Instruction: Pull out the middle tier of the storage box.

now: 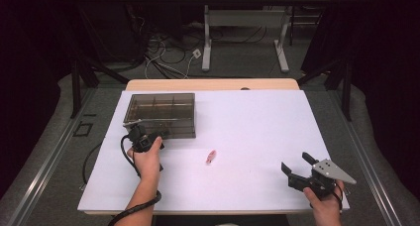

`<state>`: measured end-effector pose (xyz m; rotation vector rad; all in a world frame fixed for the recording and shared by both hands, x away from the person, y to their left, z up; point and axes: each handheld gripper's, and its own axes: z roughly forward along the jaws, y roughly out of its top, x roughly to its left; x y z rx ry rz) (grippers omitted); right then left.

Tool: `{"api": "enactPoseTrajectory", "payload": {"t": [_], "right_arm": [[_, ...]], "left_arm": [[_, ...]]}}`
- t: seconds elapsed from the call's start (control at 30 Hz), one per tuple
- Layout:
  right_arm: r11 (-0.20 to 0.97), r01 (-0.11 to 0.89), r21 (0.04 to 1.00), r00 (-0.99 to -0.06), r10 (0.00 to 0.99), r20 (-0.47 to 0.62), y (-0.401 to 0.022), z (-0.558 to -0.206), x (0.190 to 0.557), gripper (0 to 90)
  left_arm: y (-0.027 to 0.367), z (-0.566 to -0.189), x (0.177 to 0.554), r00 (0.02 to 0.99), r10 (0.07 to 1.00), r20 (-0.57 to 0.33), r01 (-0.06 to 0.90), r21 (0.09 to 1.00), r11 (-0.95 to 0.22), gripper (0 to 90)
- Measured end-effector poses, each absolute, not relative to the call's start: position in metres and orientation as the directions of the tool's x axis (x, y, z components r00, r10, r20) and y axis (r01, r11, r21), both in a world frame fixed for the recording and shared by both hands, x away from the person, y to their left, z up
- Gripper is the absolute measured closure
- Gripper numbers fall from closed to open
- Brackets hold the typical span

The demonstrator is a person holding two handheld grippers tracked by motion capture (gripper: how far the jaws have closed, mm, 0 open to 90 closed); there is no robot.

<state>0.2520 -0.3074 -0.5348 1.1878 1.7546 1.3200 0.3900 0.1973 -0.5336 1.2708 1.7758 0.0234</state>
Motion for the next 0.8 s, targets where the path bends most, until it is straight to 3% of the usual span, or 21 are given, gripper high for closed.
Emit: {"api": "enactPoseTrajectory", "payload": {"t": [0.6, 0.8], "right_arm": [[0.07, 0.305, 0.95, -0.384, 0.922, 0.056, -0.3097, -0.536, 0.2535, 14.9], [0.071, 0.307, 0.949, -0.383, 0.922, 0.055, -0.3103, -0.5363, 0.254, 14.9]], "left_arm": [[0.195, -0.5406, 0.3925, -0.053, 0.706, -0.706, 0.719, 0.463, 0.518, 62.2], [0.1945, -0.5424, 0.3921, -0.059, 0.705, -0.706, 0.717, 0.462, 0.522, 68.3]]}}
